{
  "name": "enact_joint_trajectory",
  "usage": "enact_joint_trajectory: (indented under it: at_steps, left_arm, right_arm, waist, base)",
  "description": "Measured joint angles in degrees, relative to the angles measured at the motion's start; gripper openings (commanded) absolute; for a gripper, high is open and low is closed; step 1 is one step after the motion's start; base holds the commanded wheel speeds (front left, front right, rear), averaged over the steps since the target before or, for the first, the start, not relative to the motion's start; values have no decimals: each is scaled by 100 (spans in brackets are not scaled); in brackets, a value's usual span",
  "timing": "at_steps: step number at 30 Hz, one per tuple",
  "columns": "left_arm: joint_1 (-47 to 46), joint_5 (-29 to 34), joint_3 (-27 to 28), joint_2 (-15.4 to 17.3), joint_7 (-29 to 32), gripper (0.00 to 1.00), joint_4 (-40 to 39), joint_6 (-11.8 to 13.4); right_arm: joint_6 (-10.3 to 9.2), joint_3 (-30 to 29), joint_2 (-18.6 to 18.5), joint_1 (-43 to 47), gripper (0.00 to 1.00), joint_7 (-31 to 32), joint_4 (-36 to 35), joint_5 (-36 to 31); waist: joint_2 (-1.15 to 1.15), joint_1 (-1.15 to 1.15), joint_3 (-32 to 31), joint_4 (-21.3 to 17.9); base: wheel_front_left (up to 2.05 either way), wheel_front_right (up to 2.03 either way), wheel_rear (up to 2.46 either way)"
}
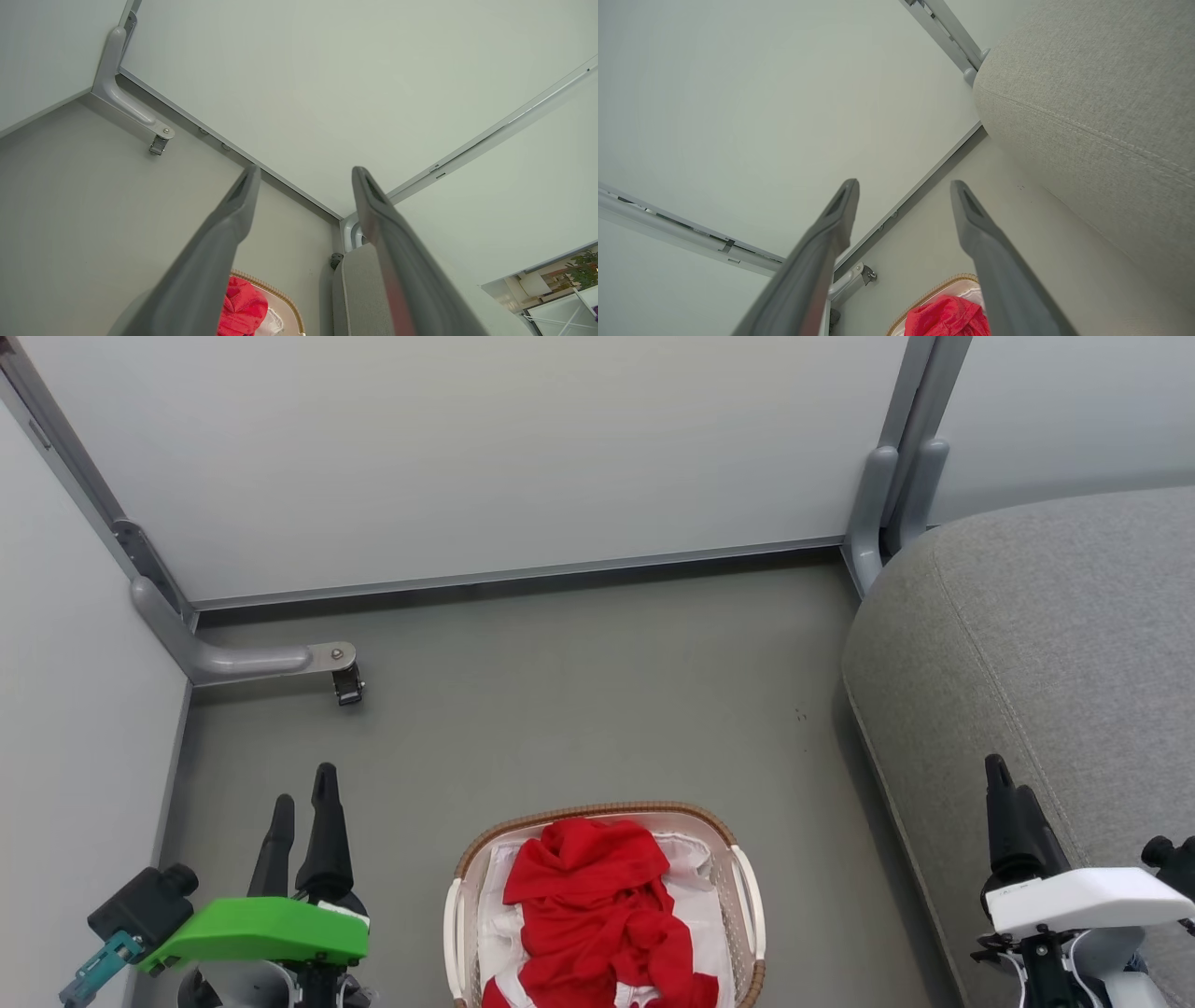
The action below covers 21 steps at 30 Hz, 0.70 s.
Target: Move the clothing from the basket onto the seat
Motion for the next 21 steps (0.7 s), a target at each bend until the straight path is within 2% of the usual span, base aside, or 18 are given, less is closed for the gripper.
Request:
enact_joint_trajectory:
  at_steps: [9,21]
  left_arm:
    - [33,771,-147,2,-149,100,107,113]
    - [122,1494,-293,5,-334,100,357,220]
  right_arm:
    - [0,164,-7,72,100,-153,5,-724]
    - [0,319,-16,76,100,-336,33,-1805]
  waist:
    - [0,0,-18,4]
    - [0,0,-31,16]
  base:
    - [0,0,0]
    - [0,0,0]
